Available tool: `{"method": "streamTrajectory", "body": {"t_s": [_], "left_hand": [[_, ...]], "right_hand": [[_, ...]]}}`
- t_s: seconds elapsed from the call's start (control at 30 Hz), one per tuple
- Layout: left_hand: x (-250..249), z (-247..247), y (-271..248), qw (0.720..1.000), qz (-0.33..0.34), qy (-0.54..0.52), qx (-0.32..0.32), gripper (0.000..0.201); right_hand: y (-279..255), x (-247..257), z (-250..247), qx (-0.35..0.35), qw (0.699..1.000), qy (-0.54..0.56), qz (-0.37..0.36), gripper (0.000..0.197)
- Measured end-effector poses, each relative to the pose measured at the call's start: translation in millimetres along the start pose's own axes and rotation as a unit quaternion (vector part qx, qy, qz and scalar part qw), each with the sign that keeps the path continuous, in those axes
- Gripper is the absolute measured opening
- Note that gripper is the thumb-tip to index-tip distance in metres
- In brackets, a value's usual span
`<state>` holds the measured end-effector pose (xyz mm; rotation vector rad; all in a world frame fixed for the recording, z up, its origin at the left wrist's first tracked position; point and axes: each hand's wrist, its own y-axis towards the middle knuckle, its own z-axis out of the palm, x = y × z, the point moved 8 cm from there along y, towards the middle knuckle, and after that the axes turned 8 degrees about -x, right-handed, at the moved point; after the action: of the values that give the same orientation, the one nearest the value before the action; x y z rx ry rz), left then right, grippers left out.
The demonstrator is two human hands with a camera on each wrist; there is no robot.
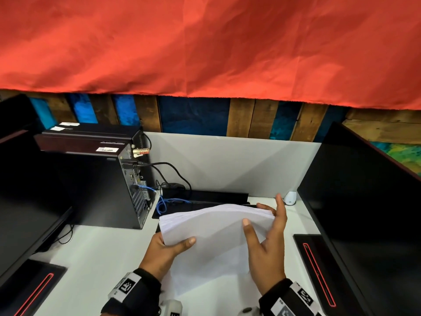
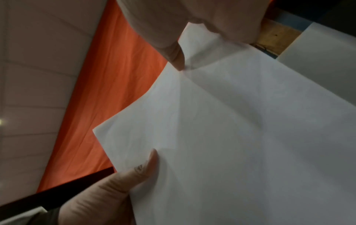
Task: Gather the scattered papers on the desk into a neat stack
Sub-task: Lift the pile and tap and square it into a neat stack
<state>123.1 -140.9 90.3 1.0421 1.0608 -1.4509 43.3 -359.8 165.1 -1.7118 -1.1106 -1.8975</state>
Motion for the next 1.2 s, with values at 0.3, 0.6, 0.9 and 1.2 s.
{"method": "streamTrajectory", "body": {"t_s": [0.3, 0.6, 0.9, 1.2], "left_hand": [[1.2, -3.6, 0.4, 1.000, -0.006, 0.023, 0.003, 0.074], [2.9, -6.4, 2.4, 1.000, -0.016, -0.005, -0.007, 0.075], [1.2, -5.5, 1.9, 0.999, -0.032, -0.017, -0.014, 0.070], [6.4, -12.2, 2.9, 0.998, -0.036, -0.010, -0.044, 0.081]], "right_hand": [[-5.6, -11.0, -3.4, 0.021, 0.998, 0.036, 0.041, 0.069], [-5.5, -30.4, 1.8, 0.072, 0.993, 0.037, 0.085, 0.079], [0.4, -46.1, -1.3, 0.080, 0.992, 0.011, 0.097, 0.090], [3.8, -72.0, 6.8, 0.114, 0.983, 0.025, 0.139, 0.040]]}}
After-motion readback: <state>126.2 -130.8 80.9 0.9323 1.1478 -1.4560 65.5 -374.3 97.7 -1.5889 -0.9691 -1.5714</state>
